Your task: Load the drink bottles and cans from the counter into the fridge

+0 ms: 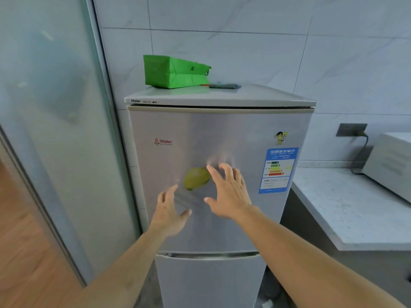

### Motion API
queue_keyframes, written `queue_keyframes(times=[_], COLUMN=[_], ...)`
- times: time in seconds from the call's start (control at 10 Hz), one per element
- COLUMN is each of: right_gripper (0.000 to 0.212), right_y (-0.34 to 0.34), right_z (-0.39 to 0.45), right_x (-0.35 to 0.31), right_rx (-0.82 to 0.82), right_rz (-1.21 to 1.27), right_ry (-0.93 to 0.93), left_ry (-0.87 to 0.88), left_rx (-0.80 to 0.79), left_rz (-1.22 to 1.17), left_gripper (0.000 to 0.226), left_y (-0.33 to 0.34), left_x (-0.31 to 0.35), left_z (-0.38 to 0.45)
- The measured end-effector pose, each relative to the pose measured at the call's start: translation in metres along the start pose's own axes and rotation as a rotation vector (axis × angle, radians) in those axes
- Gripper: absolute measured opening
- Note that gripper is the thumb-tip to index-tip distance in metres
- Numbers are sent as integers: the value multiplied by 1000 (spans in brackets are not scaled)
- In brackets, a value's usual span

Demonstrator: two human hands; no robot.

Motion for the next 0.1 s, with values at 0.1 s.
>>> queue_keyframes(times=[0.1], right_gripper=[75], right_y=[3], right_z=[-18], right_x=[13], right_rx=[-155], right_rz=[374], right_ry=[75], left_ry=[-117], left_rx=[31], left_rz=[-60], left_gripper=[78], left_y=[8], left_x=[-49], left_z=[-45])
Point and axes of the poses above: each hand's wrist, its own z-axis towards the middle knuckle, its own y-axis out of the palm, x = y × z, the point moved 9 cm from there along z, towards the middle knuckle, and after that the axes turned 7 degrees about -x, right-handed, at the moved point
